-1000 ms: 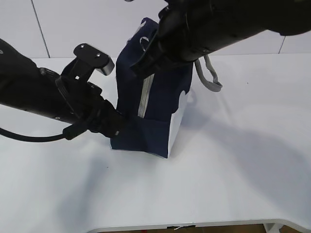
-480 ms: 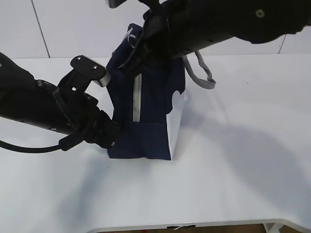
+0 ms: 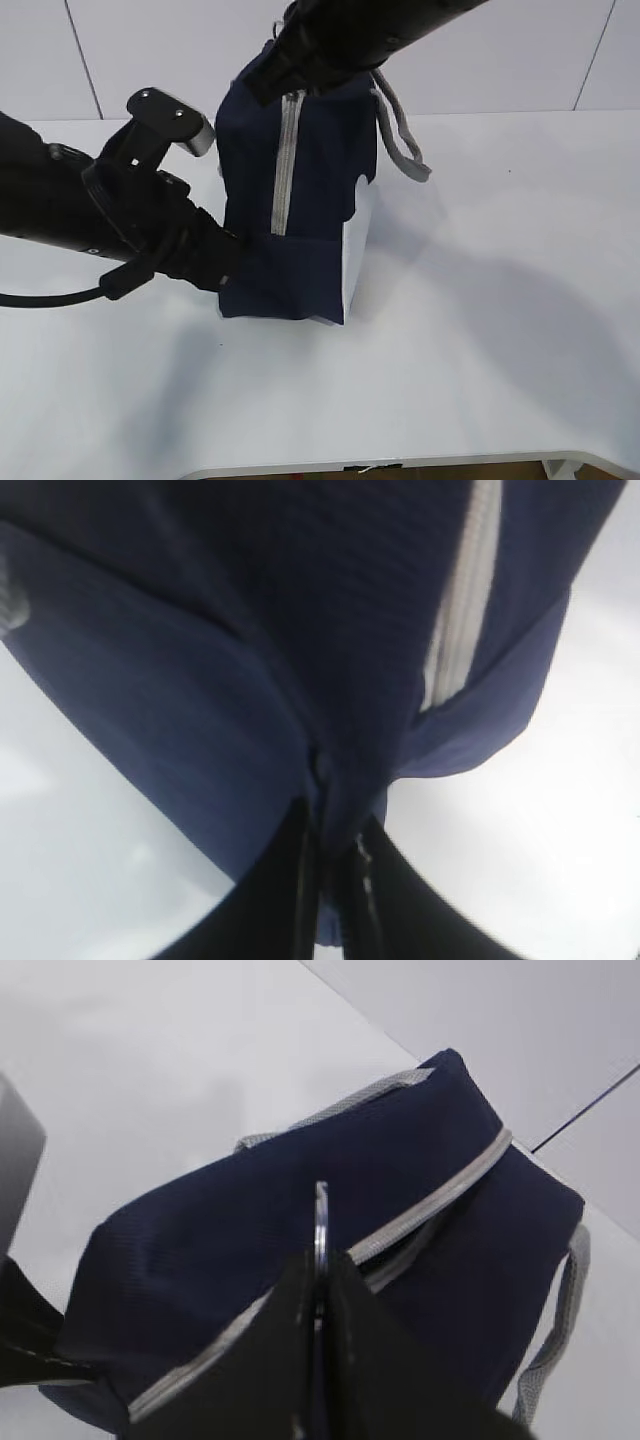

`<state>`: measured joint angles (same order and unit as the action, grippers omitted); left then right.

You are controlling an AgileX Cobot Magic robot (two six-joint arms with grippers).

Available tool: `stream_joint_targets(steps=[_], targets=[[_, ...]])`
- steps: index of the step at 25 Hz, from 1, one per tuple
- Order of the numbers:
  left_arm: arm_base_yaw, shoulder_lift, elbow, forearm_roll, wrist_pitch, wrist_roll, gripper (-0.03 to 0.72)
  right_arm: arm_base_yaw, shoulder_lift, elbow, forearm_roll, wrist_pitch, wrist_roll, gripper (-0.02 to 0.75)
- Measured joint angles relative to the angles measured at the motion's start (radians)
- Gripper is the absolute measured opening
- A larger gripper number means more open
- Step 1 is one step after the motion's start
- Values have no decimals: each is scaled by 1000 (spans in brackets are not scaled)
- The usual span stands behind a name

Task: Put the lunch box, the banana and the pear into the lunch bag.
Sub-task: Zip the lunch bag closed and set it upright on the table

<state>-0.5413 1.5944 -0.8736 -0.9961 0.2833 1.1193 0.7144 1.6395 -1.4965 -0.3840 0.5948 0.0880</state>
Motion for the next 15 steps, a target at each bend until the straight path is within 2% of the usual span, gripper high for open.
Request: stream_joint_targets(steps=[7,15], targets=[[0,-1,0,12,0,0,-4,-4,41,-9,-86,-9,25,18],[0,-5,0,13,-4,0,-4,-6,50,-70,-122,-4,78,18]])
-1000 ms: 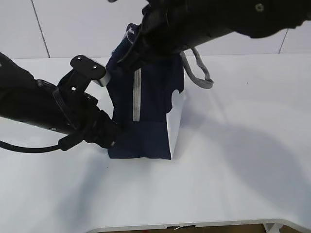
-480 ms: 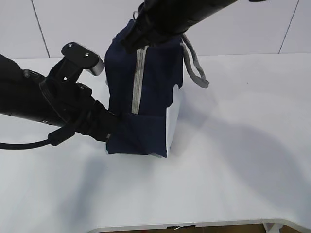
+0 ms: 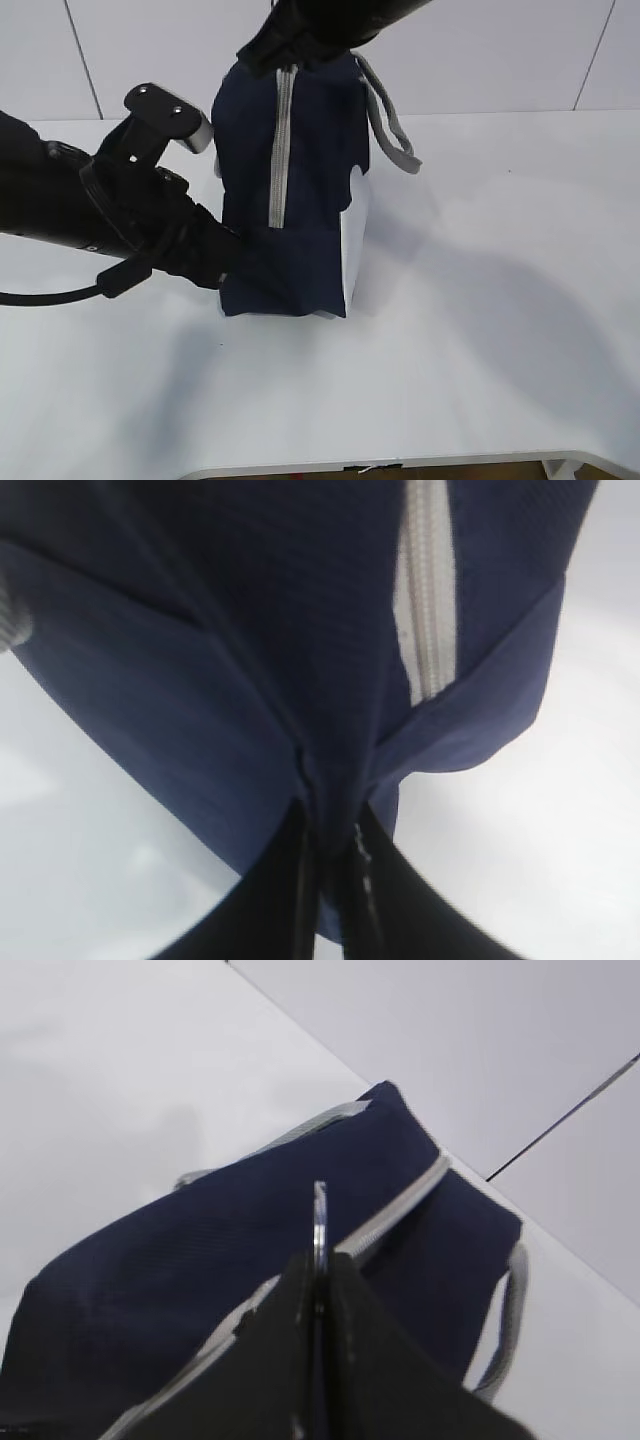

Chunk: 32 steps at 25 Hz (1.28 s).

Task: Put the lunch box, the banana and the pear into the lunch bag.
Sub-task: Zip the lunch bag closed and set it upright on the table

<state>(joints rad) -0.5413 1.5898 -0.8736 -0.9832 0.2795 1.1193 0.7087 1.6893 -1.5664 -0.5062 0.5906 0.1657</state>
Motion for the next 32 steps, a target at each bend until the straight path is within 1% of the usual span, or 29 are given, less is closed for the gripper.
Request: stream_joint_targets(steps=[5,9,13,22,25,32], targets=[[0,-2,10,1,-7,0,-5,0,1,-31,-10,41,2,18],[0,-4,60,1,-40,0,-5,-4,10,-33,-48,46,8,18],[0,-5,84,-7,-56,0,-5,-31,44,-66,-61,40,22,18],[0,-36,92,-17,-48,0,-5,-102,131,-140,-74,1,31,18],[0,-61,93,-24,-29,0,-6,-116,147,-168,-30,6,31,18],[0,-73,100,-85,12,0,-5,-117,149,-190,131,66,32,18]])
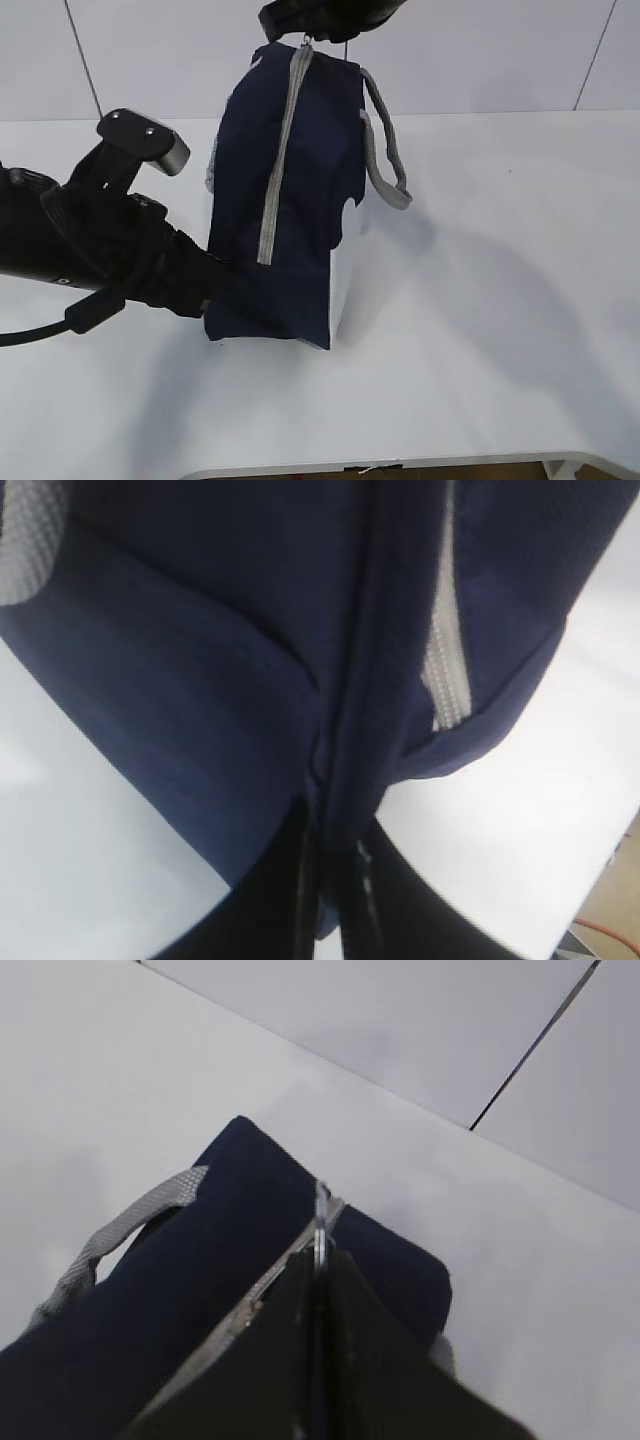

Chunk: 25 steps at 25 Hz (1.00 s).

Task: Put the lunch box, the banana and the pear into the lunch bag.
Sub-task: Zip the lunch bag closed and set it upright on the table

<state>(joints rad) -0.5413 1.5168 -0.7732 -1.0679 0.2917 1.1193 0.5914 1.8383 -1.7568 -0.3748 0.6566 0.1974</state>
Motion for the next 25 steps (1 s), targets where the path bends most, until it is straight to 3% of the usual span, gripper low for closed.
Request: stream_joint_targets(steps=[4,6,11,13,18,25], targets=[[0,0,0,-47,11,0,9,0,0,0,88,23,4,18],[0,0,0,-70,20,0,54,0,0,0,120,30,4,18],[0,-20,0,-117,69,-4,281,0,0,0,167,53,4,18],[0,-47,0,-119,74,-19,337,0,0,0,178,63,4,18],[16,-132,0,-121,90,-95,365,0,0,0,185,71,4,18],[153,-160,-53,-119,251,-231,367,0,0,0,214,75,4,18]])
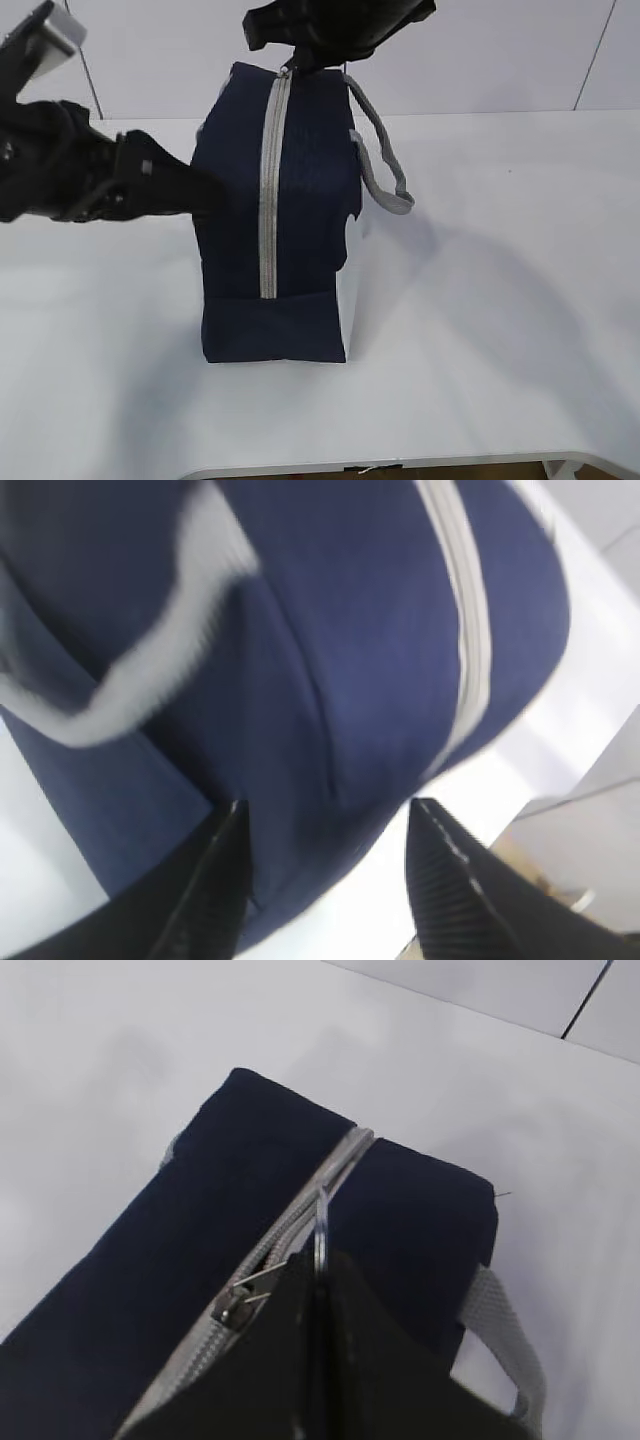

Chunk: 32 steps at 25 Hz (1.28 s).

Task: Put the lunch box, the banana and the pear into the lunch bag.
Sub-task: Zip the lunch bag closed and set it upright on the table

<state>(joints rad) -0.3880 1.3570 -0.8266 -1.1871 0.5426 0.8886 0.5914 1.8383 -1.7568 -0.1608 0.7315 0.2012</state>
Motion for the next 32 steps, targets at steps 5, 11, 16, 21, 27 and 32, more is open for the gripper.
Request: stream_joint_targets(steps=[5,11,16,21,27,32], targets=[[64,0,-97,4,95,-56,368,0,0,0,28,1,0,18],[80,78,-228,84,144,-151,368,0,0,0,50,2,0,18],[80,171,-328,140,170,-202,369,0,0,0,60,4,0,18],[80,259,-404,178,202,-228,369,0,0,0,63,4,0,18],[80,318,-436,196,254,-231,297,0,0,0,67,4,0,18],[80,318,-440,253,269,-233,63,0,0,0,79,4,0,18]])
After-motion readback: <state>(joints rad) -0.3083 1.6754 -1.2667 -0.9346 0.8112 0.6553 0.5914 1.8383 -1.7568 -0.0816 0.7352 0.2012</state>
